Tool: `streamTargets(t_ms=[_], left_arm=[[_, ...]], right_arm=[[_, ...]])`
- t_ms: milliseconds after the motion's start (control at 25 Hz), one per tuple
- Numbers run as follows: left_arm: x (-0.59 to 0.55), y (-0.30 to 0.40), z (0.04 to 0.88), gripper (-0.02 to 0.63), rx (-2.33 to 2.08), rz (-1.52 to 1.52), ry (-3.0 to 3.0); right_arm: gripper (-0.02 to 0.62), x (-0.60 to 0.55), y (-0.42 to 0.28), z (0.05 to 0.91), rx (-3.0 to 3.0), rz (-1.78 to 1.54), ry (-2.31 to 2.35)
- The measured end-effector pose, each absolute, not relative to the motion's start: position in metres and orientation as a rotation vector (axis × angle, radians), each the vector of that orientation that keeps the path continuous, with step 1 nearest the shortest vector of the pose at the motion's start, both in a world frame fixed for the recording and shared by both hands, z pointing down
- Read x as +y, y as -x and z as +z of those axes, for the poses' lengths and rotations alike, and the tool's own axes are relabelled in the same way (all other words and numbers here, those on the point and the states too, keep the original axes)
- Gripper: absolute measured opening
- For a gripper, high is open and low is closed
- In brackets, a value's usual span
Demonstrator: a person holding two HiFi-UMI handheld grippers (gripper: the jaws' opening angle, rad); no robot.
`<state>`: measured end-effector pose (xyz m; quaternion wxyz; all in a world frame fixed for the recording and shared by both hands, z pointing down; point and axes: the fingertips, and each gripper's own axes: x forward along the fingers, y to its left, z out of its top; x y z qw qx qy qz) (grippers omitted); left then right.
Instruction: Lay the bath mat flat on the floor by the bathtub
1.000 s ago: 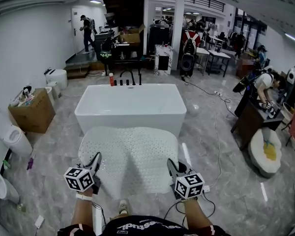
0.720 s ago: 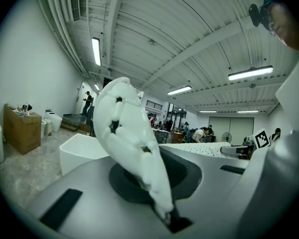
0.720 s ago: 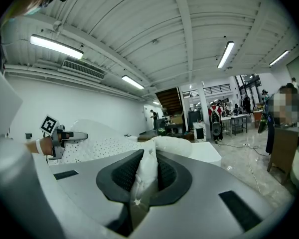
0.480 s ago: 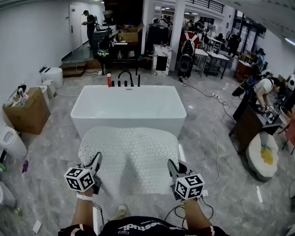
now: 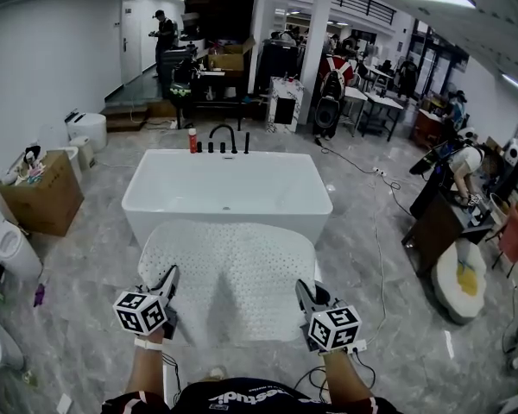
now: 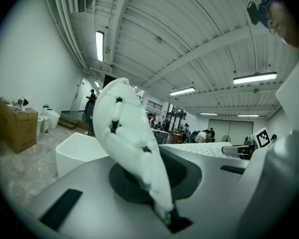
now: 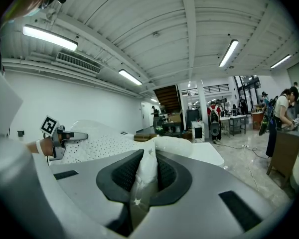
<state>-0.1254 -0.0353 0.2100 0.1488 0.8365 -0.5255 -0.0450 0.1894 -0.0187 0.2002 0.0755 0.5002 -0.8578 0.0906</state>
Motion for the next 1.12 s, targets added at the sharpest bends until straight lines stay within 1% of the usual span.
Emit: streamTargets(t_ms=[440,760,1120], left_arm=[[-0.099,0.192,0.217,0.025,-1.497,-0.148,-2.391],[-0.134,0.218,0.231,0.025,-1.444,-0.153,-2.401],[-0.147,0.238,0.239,0.025,-1.399,-0.168,-2.403]], right_arm=[[0.049,-0.077,-0.119,0.202,-2.562,0.276,-1.506],[0.049,-0.105,-0.088,0.211,-2.523,0.282,-1.524],[0.049,-0.107,-0.057,0.215,-2.488,0.266,-1.522]])
